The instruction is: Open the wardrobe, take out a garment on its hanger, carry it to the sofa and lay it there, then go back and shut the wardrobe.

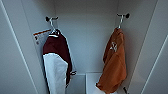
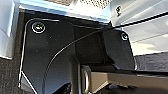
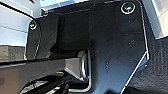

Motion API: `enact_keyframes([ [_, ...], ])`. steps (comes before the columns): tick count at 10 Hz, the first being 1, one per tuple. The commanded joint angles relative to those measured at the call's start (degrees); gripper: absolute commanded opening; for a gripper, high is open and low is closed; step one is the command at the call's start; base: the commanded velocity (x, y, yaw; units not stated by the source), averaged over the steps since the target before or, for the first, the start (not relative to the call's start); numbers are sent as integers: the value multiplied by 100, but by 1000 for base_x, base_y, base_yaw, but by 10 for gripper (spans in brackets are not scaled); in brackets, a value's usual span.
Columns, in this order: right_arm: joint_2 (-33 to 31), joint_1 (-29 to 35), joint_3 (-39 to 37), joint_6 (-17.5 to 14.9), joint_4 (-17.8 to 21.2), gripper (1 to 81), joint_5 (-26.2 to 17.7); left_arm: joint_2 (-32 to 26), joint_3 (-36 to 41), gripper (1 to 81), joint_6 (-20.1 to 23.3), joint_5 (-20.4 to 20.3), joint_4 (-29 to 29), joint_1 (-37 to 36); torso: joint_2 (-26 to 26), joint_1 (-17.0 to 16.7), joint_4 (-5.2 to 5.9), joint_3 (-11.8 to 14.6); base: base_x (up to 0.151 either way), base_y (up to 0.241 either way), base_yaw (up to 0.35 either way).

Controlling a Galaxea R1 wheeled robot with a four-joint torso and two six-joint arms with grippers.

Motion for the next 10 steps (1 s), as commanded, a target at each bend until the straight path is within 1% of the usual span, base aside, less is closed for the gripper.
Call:
enact_keyframes([
  [1,-4,240,-1,14,69,811,-308,-19,13,811,39,205,87,-196,0,0,0,0,75,0,0],
  [5,5,232,-1,-12,43,811,-308,-10,13,811,39,197,78,-196,0,0,0,0,75,0,0],
  [8,-4,214,-1,-12,43,811,-308,-10,13,811,39,215,26,-187,4,5,0,0,0,0,0],
  [9,-4,214,-1,-3,43,811,-308,-19,13,811,39,215,17,-196,2,2,-262,0,0,0,0],
  [10,-4,214,-1,-3,52,811,-308,-19,13,811,39,206,26,-205,2,2,-497,0,0,0,0],
])
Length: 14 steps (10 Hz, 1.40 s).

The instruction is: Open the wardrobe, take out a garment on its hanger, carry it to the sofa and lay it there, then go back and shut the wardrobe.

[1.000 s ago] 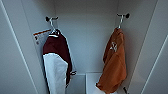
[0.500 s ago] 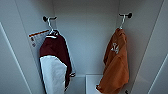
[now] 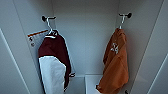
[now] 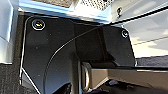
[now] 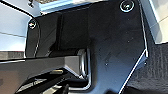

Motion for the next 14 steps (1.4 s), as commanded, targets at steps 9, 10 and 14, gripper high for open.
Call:
enact_keyframes([
  [9,25,284,16,-1,54,811,-300,98,75,811,-50,1440,-4,-244,0,0,-1259,0,0,0,0],
  [10,42,293,8,-1,54,811,-300,98,75,811,-31,1694,-13,-306,0,0,-1256,0,0,0,0],
  [14,25,293,-1,-1,54,811,-300,81,75,811,1322,1898,-1428,-534,0,0,-1256,0,0,0,0],
])
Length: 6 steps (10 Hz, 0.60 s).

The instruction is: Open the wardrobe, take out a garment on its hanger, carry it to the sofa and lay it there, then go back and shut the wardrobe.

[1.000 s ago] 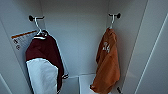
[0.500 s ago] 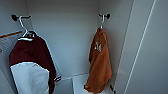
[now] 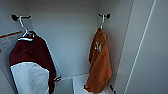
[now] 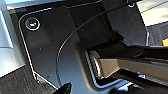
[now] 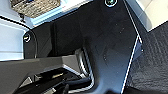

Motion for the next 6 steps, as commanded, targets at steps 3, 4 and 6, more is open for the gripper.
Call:
enact_keyframes([
  [3,-2,234,-1,-3,61,811,-296,-26,7,811,2279,230,-2448,-371,0,0,0,0,0,0,0],
  [4,7,242,-1,-3,61,811,-305,-70,-20,811,2288,159,-2396,-511,0,0,0,0,0,0,0],
  [6,16,243,-1,-3,52,811,-296,-167,129,811,2358,238,-2369,-854,0,0,0,0,0,0,0],
])
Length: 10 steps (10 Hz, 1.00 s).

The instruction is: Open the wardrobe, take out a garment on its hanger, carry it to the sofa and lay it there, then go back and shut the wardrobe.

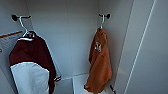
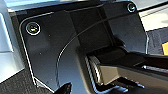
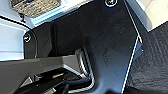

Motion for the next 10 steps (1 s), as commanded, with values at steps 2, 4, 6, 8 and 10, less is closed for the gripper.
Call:
enact_keyframes([
  [2,-2,240,-1,-1,63,811,-296,-247,604,811,140,292,290,-929,0,0,0,0,0,0,0],
  [4,7,240,-1,-9,63,811,-287,-327,826,811,131,301,300,-1271,0,0,0,0,0,0,0],
  [6,7,240,-1,-1,81,811,-234,-336,826,811,122,362,291,-1606,2,0,0,0,0,0,0],
  [8,7,240,-1,-1,89,811,-225,-362,1002,811,131,679,300,-1966,2,0,0,0,0,0,0],
  [10,16,249,-1,-1,98,811,-225,-485,1493,811,122,916,326,-2257,2,2,0,-2,0,0,0],
])
